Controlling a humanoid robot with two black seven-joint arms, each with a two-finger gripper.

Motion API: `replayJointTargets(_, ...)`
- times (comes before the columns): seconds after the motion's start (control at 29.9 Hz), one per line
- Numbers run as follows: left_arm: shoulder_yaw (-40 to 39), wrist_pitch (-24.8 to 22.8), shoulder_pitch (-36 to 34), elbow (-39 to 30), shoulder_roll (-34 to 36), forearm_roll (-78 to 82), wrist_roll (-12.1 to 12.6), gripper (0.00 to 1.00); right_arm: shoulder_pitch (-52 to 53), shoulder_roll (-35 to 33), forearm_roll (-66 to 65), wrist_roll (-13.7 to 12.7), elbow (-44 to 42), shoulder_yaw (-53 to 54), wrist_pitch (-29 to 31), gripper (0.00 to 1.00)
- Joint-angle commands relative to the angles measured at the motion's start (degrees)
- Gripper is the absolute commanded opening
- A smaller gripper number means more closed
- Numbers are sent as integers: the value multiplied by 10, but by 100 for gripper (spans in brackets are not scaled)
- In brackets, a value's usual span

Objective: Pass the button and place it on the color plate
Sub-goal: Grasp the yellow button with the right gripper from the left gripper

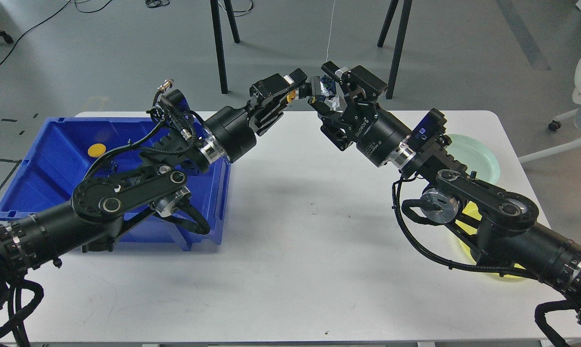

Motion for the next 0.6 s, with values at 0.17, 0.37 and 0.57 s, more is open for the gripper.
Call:
replayJointTargets(0.17, -3, 0, 0, 1, 0, -1, 0, 19, -3, 2, 0, 0, 3, 3, -5, 60)
replayJointTargets(0.37, -4, -1, 0, 2, -1, -2, 0, 19, -7, 0, 0, 0, 12, 3, -8, 59)
replayJointTargets(0.57, -5, -1, 0, 2, -1, -2, 0, 19, -8, -2, 0, 0, 18, 3, -8, 56)
